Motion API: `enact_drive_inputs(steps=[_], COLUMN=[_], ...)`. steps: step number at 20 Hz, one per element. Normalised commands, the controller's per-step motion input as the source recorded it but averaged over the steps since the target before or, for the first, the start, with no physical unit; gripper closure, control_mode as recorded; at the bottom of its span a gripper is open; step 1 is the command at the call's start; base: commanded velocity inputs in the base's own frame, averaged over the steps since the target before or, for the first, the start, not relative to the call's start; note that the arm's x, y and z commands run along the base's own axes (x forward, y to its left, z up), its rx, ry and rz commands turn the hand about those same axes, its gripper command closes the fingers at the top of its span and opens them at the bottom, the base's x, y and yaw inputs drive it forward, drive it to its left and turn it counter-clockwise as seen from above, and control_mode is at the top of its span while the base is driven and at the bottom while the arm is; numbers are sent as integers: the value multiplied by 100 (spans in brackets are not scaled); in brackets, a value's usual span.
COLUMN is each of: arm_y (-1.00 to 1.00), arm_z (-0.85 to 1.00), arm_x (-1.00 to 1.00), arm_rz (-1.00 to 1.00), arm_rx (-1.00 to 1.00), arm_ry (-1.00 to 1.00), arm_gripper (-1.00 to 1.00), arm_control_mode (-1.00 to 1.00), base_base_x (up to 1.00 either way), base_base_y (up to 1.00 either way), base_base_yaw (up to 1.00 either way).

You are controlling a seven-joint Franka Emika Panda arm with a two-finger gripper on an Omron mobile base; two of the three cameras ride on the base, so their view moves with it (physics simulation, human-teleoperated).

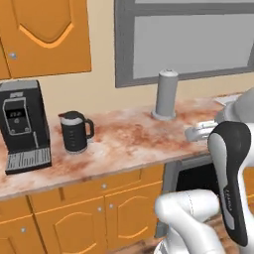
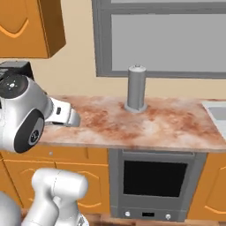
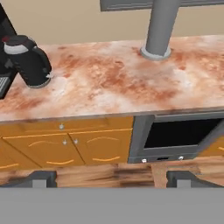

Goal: Navigate to the fridge.

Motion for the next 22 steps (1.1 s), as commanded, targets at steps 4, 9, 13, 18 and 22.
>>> enact_drive_inputs(steps=[4, 9, 13, 18, 22], arm_y=[0, 0, 0, 0, 0], arm_z=[0, 0, 0, 0, 0], arm_x=[0, 0, 0, 0, 0], arm_rz=[0, 0, 0, 0, 0], arm_rx=[0, 0, 0, 0, 0], arm_ry=[0, 0, 0, 0, 0], arm_gripper=[-100, -100, -100, -100, -100], arm_control_mode=[100, 100, 100, 100, 100], base_base_x=[-18, 0, 0, 0, 2], base_base_y=[-2, 0, 0, 0, 4], base_base_yaw=[-92, -100, -100, -100, -98])
